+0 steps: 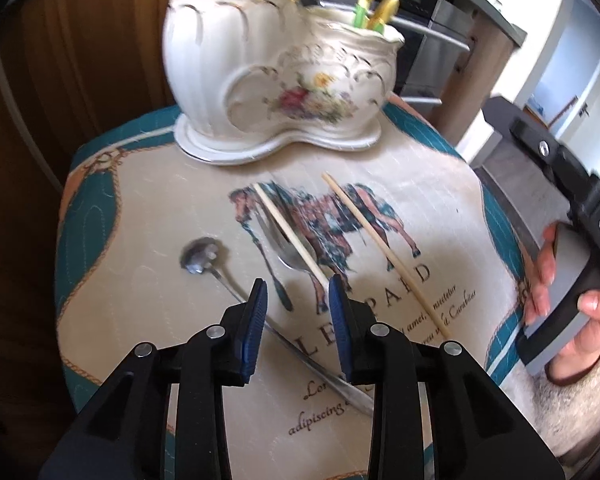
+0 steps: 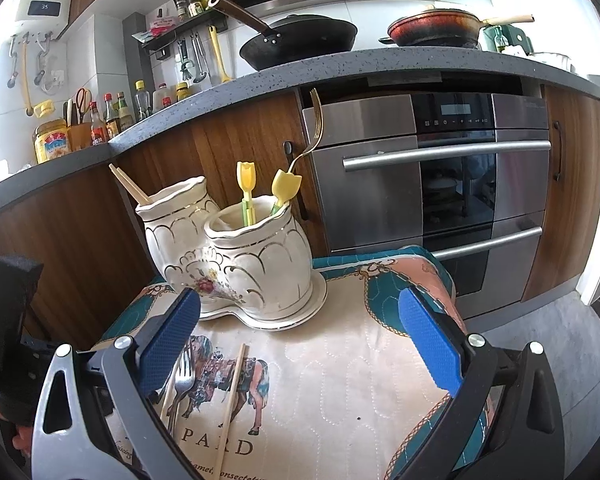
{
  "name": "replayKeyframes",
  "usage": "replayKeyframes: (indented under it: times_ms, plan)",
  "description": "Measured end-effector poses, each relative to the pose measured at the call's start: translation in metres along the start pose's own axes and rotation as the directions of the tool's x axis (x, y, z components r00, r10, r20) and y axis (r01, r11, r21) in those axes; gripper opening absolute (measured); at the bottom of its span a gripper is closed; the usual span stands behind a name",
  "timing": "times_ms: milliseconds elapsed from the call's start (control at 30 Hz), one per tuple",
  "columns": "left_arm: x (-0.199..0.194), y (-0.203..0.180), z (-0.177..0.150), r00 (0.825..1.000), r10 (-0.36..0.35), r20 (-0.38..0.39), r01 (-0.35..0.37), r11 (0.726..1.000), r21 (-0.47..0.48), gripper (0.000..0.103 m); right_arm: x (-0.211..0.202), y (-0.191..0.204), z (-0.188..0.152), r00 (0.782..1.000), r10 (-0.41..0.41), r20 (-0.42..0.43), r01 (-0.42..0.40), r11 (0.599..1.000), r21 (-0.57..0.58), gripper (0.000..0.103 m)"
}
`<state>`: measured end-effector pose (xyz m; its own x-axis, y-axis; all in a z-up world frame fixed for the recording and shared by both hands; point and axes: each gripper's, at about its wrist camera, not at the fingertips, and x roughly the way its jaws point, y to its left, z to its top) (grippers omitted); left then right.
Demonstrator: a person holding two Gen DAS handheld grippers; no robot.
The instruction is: Organize utensils
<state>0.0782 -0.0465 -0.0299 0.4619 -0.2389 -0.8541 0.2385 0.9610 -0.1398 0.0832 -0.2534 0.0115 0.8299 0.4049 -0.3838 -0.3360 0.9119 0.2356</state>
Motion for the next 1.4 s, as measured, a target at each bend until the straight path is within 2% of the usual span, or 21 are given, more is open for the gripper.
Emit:
replayKeyframes:
  times_ms: [100,200,400,500,633,833,933,1033,1167,1300,1400]
  plan:
    - [0.006,-0.001,-0.001,1.0,-0.007,-0.015,0.007,1.0,-0.003,0.033,0.0,0.001,0.0,1.0,0.001,-0.002,-0.001,1.0,-0.005,0.098]
    - [0.009,0.002,0.001,0.998,-0.063,-0.022,0.062,0.997,-0.047,0.034,0.0,0.002,0.0,1.0,0.0,0.0,0.0,1.0,-0.011,0.098]
    - [0.017,0.003,0.01,0.997,-0.07,-0.014,0.069,0.994,-0.081,0.033,0.0,0.003,-0.001,1.0,0.003,-0.002,-0.003,1.0,-0.011,0.098]
    - [0.024,0.004,0.012,0.997,-0.069,-0.028,0.066,0.993,-0.099,0.015,-0.001,0.004,-0.001,1.0,0.003,-0.002,-0.003,1.0,-0.017,0.098]
    - [0.012,0.01,0.012,0.995,-0.094,0.015,0.095,0.988,-0.121,0.005,-0.001,0.002,0.0,1.0,0.003,-0.002,-0.003,1.0,-0.015,0.098]
    - [-0.007,0.014,0.013,0.991,-0.111,0.073,0.12,0.984,-0.128,0.005,0.002,0.004,-0.001,1.0,0.004,-0.024,-0.005,1.0,-0.022,0.098]
    - [-0.012,0.018,0.014,0.988,-0.12,0.094,0.133,0.98,-0.145,0.005,0.007,0.008,-0.003,0.997,0.035,-0.065,-0.039,0.998,-0.05,0.098]
    - [-0.021,0.021,0.014,0.984,-0.134,0.118,0.152,0.976,-0.155,0.005,0.016,0.019,-0.01,0.988,0.063,-0.138,-0.079,0.991,-0.112,0.098]
    - [-0.034,0.023,0.015,0.975,-0.156,0.156,0.179,0.973,-0.147,0.005,0.029,0.04,-0.024,0.964,0.103,-0.244,-0.153,0.969,-0.196,0.098]
    - [-0.049,0.019,0.015,0.968,-0.167,0.19,0.192,0.974,-0.123,0.005,0.034,0.054,-0.03,0.942,0.16,-0.294,-0.226,0.952,-0.207,0.097]
    - [-0.053,0.017,0.015,0.968,-0.149,0.202,0.174,0.978,-0.114,0.005,0.042,0.058,-0.035,0.924,0.172,-0.342,-0.248,0.95,-0.191,0.089]
